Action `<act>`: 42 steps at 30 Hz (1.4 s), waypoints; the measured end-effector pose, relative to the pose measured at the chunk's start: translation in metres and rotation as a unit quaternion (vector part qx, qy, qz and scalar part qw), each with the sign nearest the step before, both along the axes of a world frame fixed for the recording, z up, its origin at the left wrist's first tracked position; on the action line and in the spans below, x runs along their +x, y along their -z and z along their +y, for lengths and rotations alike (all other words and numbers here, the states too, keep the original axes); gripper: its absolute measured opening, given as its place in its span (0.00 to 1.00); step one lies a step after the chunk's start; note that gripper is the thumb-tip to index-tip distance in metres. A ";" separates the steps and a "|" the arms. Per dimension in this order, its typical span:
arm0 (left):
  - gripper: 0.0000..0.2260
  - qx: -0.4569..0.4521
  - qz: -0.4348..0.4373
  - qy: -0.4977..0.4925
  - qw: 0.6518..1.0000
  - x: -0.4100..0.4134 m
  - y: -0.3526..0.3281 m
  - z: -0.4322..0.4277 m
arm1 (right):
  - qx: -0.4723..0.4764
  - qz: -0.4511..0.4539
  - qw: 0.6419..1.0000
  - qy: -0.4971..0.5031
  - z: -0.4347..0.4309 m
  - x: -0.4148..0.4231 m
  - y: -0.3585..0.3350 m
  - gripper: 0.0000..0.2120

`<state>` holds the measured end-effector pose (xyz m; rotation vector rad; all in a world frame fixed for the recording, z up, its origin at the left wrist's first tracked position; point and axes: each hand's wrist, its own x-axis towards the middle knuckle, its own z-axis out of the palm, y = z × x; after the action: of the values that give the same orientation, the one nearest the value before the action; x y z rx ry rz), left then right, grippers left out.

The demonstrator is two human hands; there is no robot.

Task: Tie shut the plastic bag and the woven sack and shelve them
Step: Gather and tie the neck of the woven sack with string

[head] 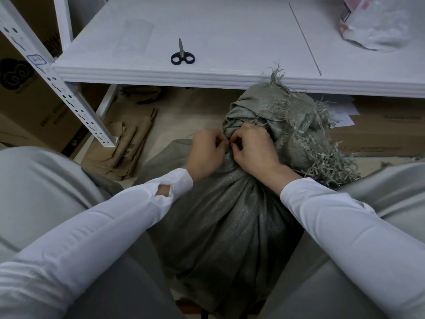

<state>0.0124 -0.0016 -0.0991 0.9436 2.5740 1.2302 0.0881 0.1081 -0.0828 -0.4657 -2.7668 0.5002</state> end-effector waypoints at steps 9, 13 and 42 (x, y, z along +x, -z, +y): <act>0.03 -0.004 0.026 -0.003 1.000 0.004 0.003 0.003 | -0.041 0.032 0.999 0.011 0.004 0.000 0.005 0.04; 0.03 0.005 0.016 -0.012 1.000 0.004 0.005 0.001 | -0.057 0.041 0.997 -0.008 0.006 0.000 0.008 0.04; 0.03 0.055 -0.133 -0.038 0.989 -0.016 0.008 0.003 | -0.166 0.039 0.985 0.036 0.018 -0.016 0.015 0.05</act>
<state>-0.0034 0.0012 -0.1071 0.6529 2.3739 1.4231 0.0725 0.1266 -0.0983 -0.6019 -2.5865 0.9477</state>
